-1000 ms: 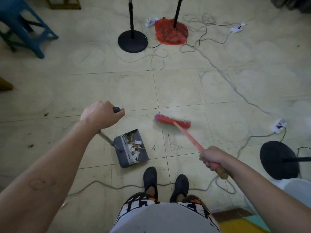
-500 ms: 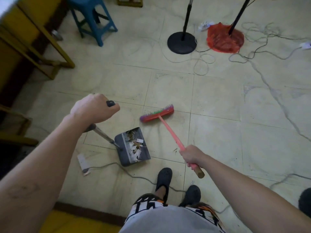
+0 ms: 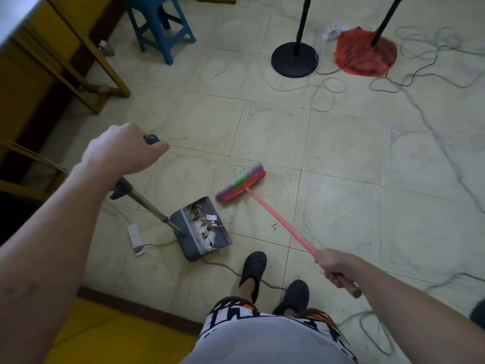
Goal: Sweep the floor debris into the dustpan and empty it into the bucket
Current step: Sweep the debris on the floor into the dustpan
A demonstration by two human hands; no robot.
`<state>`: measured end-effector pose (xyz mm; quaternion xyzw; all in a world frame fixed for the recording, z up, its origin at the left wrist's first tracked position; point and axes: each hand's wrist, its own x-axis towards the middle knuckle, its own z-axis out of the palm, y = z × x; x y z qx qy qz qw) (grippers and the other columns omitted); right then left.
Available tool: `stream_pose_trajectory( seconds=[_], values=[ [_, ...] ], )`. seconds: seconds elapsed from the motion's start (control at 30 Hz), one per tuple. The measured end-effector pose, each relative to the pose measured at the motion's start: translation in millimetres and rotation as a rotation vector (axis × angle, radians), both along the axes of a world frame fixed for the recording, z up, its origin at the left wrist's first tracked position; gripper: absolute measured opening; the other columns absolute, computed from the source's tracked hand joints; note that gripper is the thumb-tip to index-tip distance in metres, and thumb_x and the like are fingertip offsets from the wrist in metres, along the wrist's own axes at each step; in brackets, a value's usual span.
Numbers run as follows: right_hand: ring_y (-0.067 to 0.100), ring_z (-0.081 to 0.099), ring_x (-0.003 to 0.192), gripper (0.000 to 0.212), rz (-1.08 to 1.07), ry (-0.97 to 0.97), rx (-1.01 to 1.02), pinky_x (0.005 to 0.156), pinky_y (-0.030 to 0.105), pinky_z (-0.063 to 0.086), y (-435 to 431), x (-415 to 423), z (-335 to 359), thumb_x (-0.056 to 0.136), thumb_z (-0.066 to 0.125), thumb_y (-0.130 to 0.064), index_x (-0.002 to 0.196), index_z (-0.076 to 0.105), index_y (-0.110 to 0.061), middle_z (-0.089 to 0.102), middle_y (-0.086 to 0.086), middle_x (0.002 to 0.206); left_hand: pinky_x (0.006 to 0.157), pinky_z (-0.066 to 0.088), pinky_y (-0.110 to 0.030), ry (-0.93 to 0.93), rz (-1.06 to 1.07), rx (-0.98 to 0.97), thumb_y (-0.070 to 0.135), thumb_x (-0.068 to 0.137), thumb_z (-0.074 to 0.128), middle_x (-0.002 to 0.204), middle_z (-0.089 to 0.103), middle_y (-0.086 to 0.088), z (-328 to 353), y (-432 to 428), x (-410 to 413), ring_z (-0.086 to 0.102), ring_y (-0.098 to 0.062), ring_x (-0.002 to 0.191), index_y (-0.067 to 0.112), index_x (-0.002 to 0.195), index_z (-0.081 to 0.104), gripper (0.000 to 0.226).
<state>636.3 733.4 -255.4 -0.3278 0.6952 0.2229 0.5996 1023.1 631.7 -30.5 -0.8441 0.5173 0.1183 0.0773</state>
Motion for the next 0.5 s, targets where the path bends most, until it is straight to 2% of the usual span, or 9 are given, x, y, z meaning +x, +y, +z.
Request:
stream_pose_trajectory(
  seconds=[0.1, 0.17, 0.23, 0.27, 0.33, 0.37, 0.43, 0.5],
  values=[
    [0.011, 0.028, 0.039, 0.057, 0.166, 0.103, -0.006, 0.043, 0.019, 0.025, 0, -44, 11, 0.096, 0.022, -0.051, 0.13, 0.041, -0.009, 0.039, 0.004, 0.056, 0.053, 0.047, -0.029, 0.002, 0.006, -0.022, 0.055, 0.089, 0.055, 0.07, 0.061, -0.012, 6, 6, -20, 0.057, -0.023, 0.057, 0.009, 0.074, 0.054, 0.049],
    [0.012, 0.026, 0.04, 0.042, 0.264, 0.143, -0.005, 0.046, 0.019, 0.024, 1, -72, 23, 0.098, 0.021, -0.044, 0.117, 0.041, -0.012, 0.037, 0.004, 0.056, 0.055, 0.05, -0.03, 0.025, -0.014, -0.035, 0.055, 0.089, 0.056, 0.072, 0.061, -0.013, 9, 10, -35, 0.06, -0.025, 0.059, 0.009, 0.079, 0.054, 0.047],
    [0.013, 0.028, 0.04, 0.037, 0.376, 0.187, -0.038, 0.042, 0.015, 0.024, 2, -97, 34, 0.101, 0.022, -0.037, 0.115, 0.042, -0.009, 0.038, 0.006, 0.056, 0.058, 0.053, -0.033, 0.037, -0.027, -0.045, 0.054, 0.089, 0.056, 0.073, 0.061, -0.013, 13, 14, -51, 0.062, -0.026, 0.062, 0.01, 0.082, 0.053, 0.045],
    [0.013, 0.029, 0.04, 0.037, 0.407, 0.212, -0.048, 0.039, 0.014, 0.024, 2, -109, 39, 0.103, 0.023, -0.032, 0.123, 0.043, -0.008, 0.038, 0.007, 0.058, 0.06, 0.054, -0.034, 0.033, -0.027, -0.05, 0.054, 0.09, 0.056, 0.073, 0.06, -0.013, 14, 16, -60, 0.062, -0.027, 0.063, 0.01, 0.082, 0.052, 0.044],
    [0.014, 0.032, 0.042, 0.043, 0.453, 0.261, -0.058, 0.037, 0.014, 0.026, 4, -135, 48, 0.104, 0.024, -0.026, 0.144, 0.031, -0.015, 0.04, 0.007, 0.063, 0.058, 0.052, -0.033, 0.026, -0.041, -0.06, 0.053, 0.09, 0.056, 0.073, 0.06, -0.013, 16, 19, -80, 0.061, -0.027, 0.063, 0.01, 0.083, 0.051, 0.044],
    [0.015, 0.034, 0.043, 0.046, 0.463, 0.29, -0.05, 0.039, 0.016, 0.029, 5, -150, 49, 0.104, 0.024, -0.027, 0.147, 0.029, -0.013, 0.042, 0.007, 0.066, 0.056, 0.051, -0.032, 0.026, -0.048, -0.064, 0.053, 0.09, 0.057, 0.073, 0.059, -0.013, 17, 20, -89, 0.061, -0.026, 0.063, 0.01, 0.084, 0.051, 0.044],
    [0.015, 0.038, 0.047, 0.053, 0.481, 0.361, -0.032, 0.046, 0.02, 0.032, 6, -184, 44, 0.102, 0.026, -0.036, 0.143, 0.037, -0.005, 0.052, 0.007, 0.076, 0.055, 0.05, -0.031, 0.036, -0.066, -0.063, 0.054, 0.089, 0.057, 0.073, 0.06, -0.013, 19, 22, -106, 0.061, -0.026, 0.063, 0.01, 0.086, 0.053, 0.044],
    [0.015, 0.042, 0.052, 0.057, 0.473, 0.412, -0.018, 0.051, 0.023, 0.037, 12, -214, 48, 0.101, 0.028, -0.04, 0.142, 0.039, -0.002, 0.06, 0.009, 0.09, 0.06, 0.054, -0.034, 0.055, -0.091, -0.056, 0.053, 0.09, 0.056, 0.074, 0.06, -0.013, 17, 23, -128, 0.062, -0.026, 0.064, 0.008, 0.087, 0.054, 0.044]
  ],
)
